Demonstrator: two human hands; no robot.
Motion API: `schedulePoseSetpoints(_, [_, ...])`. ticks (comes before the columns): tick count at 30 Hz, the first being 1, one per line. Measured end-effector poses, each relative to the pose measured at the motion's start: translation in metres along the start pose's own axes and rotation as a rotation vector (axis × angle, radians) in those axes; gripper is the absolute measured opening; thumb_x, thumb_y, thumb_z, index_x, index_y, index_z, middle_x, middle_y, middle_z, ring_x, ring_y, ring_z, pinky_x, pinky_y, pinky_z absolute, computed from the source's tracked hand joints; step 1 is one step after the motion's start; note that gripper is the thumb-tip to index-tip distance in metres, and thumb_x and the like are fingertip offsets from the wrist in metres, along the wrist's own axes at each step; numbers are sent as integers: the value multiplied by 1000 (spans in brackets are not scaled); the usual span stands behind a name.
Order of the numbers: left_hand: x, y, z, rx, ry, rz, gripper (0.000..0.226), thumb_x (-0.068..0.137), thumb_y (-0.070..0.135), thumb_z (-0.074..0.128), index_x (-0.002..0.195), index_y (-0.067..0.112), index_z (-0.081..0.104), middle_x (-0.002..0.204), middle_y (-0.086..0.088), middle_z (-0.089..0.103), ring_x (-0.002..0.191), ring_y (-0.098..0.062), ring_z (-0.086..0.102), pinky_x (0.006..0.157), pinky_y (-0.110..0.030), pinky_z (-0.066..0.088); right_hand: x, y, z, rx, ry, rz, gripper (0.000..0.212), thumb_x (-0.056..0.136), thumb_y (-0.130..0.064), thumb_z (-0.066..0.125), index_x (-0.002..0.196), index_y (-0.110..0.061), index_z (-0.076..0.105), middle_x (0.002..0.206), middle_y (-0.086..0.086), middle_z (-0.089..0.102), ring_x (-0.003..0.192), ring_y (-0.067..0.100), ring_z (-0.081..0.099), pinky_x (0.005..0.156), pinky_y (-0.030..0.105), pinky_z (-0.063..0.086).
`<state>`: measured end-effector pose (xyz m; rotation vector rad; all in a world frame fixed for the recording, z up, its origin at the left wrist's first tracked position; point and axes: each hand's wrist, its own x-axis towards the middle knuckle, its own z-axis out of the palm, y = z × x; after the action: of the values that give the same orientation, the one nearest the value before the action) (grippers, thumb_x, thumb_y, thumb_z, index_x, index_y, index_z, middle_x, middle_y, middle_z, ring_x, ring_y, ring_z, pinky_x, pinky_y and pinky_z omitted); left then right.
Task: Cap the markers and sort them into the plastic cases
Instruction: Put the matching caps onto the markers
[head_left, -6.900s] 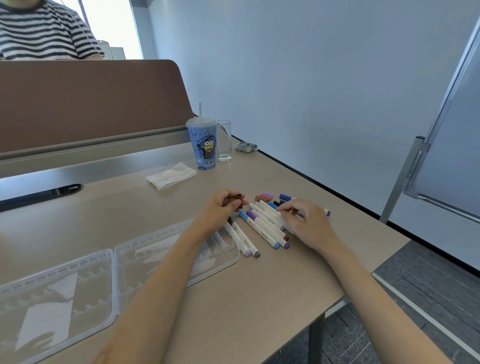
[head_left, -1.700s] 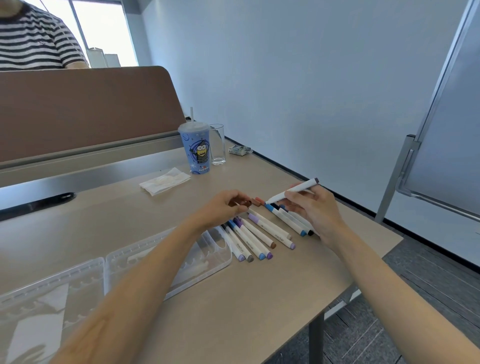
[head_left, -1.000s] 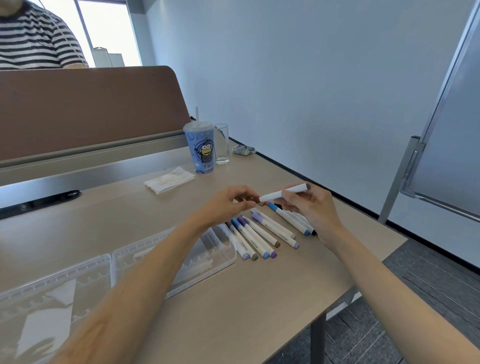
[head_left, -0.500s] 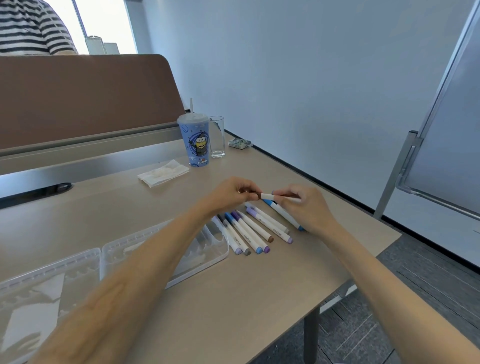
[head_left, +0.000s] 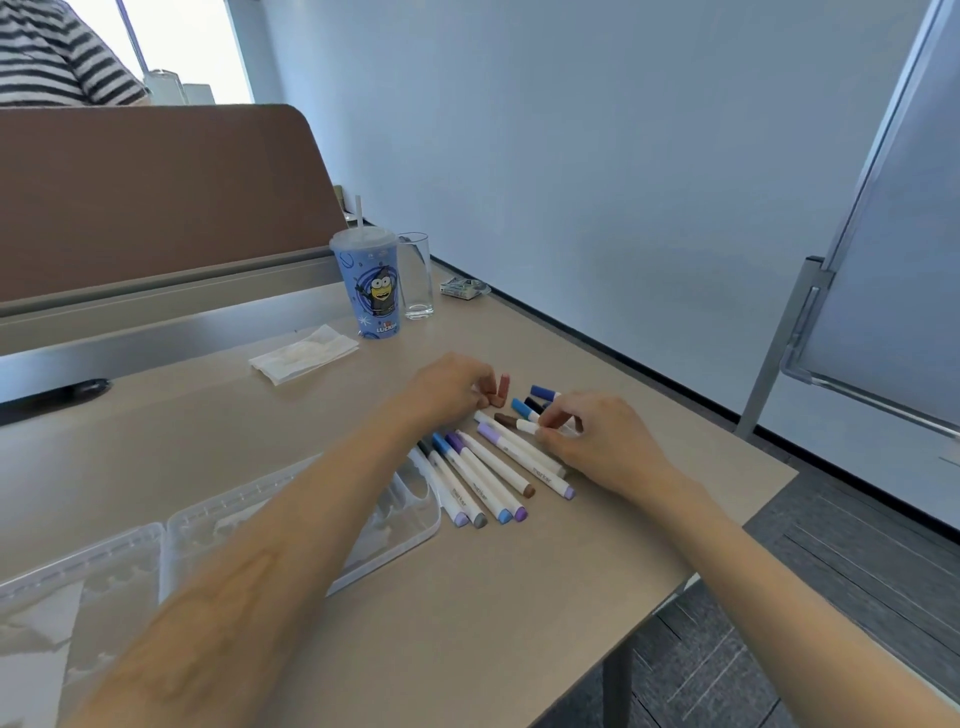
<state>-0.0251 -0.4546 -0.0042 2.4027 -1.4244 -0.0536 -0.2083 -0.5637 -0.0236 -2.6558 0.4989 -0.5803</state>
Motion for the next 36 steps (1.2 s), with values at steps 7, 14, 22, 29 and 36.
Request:
schedulePoseSetpoints(7, [0,-8,2,12,-5,18,12,91,21,62,102,22,66,108,2,61,97,-15,53,82,-30,43,5,5,-8,125,93,78,16,92,-32,58,95,-27,73,79,-21,60,72,0,52,64,18,38])
schedulePoseSetpoints(14, [-9,-15,-3,-270,-52,20,23,96,18,54,116,24,63,106,8,61,96,-8,54,86,-23,42,12,19,-11,251,168,208,17,93,-28,60,99,-21,73,80,-19,61,74,-1,53,60,13,34])
schedulePoseSetpoints(22, [-30,-14,-9,-546,7,7,18,93,13,59,111,13,58,104,1,65,99,-11,61,89,-21,47,13,22,-17,395,185,252,14,94,-23,58,100,-22,71,95,-9,69,92,5,60,78,20,44])
schedulePoseSetpoints(29, [-44,-3,2,-629,22,-5,13,91,19,64,103,18,59,98,2,69,92,-7,64,81,-18,48,11,25,-23,167,24,248,17,93,-21,60,106,-23,71,100,-6,67,88,6,57,70,18,41])
schedulePoseSetpoints(36, [-47,-5,3,-628,73,-53,11,90,19,64,99,22,57,101,-1,67,97,-14,64,88,-29,52,6,18,-22,130,-21,199,16,92,-20,61,103,-22,72,94,-10,63,88,7,58,78,22,43])
